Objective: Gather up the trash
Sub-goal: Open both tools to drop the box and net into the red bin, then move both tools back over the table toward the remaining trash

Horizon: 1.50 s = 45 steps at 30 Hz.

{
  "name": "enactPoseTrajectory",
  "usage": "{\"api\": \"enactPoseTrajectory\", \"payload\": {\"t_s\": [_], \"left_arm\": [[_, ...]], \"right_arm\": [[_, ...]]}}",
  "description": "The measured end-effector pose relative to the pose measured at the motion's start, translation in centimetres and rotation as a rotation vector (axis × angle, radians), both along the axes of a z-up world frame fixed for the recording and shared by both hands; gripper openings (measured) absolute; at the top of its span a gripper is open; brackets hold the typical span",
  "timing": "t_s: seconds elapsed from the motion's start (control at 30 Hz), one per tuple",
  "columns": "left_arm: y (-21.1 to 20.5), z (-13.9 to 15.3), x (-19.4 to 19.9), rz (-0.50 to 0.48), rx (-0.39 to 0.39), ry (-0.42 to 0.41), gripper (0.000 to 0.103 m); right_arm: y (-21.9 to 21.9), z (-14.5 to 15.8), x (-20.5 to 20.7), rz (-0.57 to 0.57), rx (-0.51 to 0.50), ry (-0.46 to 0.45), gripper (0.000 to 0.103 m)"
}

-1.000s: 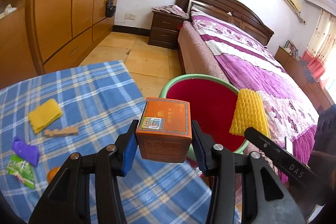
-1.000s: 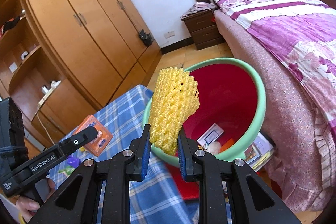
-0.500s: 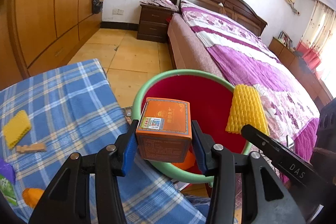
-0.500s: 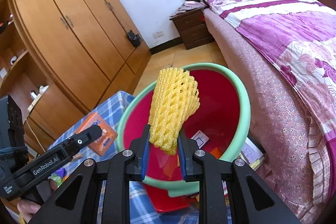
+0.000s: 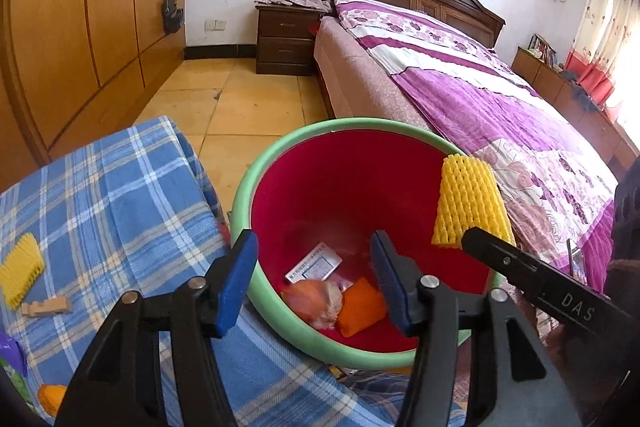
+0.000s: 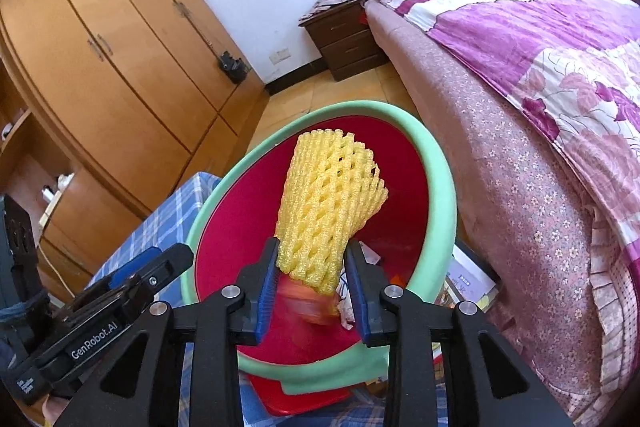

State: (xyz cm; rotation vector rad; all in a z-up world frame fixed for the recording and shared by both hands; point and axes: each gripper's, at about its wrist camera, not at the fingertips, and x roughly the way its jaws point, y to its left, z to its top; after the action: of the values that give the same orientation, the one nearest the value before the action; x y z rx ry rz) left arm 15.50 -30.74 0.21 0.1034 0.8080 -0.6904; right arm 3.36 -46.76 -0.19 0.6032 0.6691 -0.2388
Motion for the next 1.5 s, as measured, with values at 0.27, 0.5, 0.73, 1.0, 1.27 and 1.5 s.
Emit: {"api": "enactPoseTrajectory", "payload": {"t_s": [0.27,0.5,0.73,1.0,1.27,1.5], "left_arm": [[0.8,-0.1,0.5,0.042,-0.010,0.015,0.059],[1.4,-0.1,0.4,0.058,-0.017,0.024,0.059],[2.6,0.8,-0.2,0.072,-0.024,0.021,0.059],[5.2,2.1,-1.2,0.118,-0.036,0.010,0.059],[9.0,3.2,-2.2,0.179,-0.046,-0.004,0.059],[12.9,3.6,-3.4,0.239,-0.047,-0.005,0.059]], "right_arm": [[-0.6,-0.4,-0.2,-0.014,0.030,-0.001,0.049],[-0.1,-0.3,-0.2,-0.008,0.025,0.007,0.049],[0.5,0.2,-0.6,-0.004,0.019,0.000,0.050],[1.9,1.2,-1.6,0.008,0.014,-0.019,0.059],[4.1,2.2,-2.0,0.034,0.006,-0.032,0.059],[6.3,2.9,-2.3,0.076,0.002,-0.040,0.059]]}}
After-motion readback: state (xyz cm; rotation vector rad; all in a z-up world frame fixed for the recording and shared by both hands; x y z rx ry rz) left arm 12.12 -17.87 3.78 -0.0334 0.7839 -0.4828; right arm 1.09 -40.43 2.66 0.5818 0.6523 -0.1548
